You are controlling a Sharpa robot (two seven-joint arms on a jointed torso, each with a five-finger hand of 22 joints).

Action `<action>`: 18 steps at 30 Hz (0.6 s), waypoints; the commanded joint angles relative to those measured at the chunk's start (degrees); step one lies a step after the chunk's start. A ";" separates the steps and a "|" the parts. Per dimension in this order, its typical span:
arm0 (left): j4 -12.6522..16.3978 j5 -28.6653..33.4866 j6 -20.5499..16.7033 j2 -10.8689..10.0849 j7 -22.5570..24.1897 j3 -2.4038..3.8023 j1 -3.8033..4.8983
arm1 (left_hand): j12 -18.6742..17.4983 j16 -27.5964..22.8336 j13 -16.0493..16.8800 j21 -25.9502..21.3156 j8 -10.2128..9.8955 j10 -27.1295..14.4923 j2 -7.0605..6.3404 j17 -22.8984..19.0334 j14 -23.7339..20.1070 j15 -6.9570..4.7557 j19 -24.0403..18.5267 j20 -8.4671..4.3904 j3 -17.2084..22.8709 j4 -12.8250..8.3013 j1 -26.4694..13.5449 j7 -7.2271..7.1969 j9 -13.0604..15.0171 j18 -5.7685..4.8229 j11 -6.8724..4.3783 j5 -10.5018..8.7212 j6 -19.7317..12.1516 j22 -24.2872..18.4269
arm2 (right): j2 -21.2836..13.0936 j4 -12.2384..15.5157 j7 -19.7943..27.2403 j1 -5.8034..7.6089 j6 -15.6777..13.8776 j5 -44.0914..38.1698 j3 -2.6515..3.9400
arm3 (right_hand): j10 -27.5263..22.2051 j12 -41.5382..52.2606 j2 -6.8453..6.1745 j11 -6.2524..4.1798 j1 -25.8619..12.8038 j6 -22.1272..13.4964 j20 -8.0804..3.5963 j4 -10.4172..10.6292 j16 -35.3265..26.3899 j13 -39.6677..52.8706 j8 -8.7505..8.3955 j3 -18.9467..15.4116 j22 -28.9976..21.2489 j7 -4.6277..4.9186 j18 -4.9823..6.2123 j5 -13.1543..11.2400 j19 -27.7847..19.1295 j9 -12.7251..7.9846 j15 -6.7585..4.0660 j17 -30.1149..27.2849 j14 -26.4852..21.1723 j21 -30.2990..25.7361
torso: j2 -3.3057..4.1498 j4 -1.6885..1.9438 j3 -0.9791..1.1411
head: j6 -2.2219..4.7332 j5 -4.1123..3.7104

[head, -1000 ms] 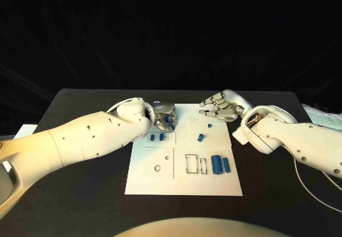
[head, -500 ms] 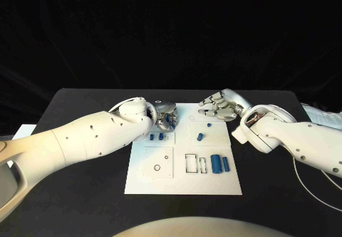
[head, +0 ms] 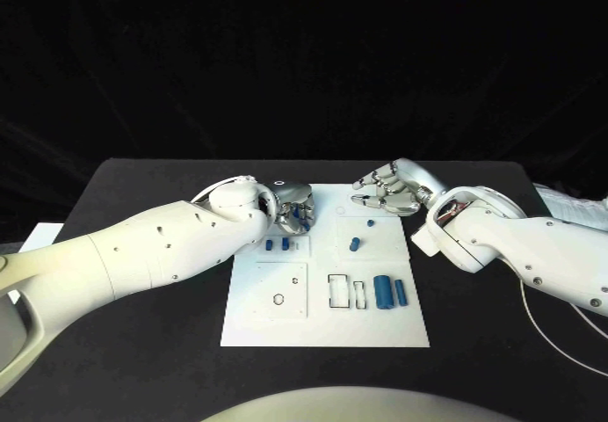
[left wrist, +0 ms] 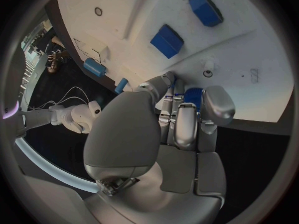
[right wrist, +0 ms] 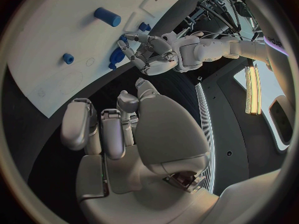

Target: Assemble the parts on the task board

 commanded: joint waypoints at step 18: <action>9.02 9.89 -0.86 -11.29 -1.01 3.44 0.24 | -1.75 -0.27 -0.05 1.73 -0.78 1.45 -0.67 -0.97 1.66 -0.42 0.55 -0.29 1.64 -1.32 -1.35 0.18 -0.48 -1.11 0.13 0.17 1.20 1.22 | -0.17 -0.36 0.59 -0.19 0.55 0.05 0.00 | -0.46 -0.31 0.34 0.09 0.26 -0.06 -0.02 0.26 -0.16 -0.02 -0.19 0.08 -0.04 0.14 0.92 0.19 -0.53 -0.09 -0.23 4.37 3.75 -0.33 | -0.31 0.83 0.06 | 0.17 -0.31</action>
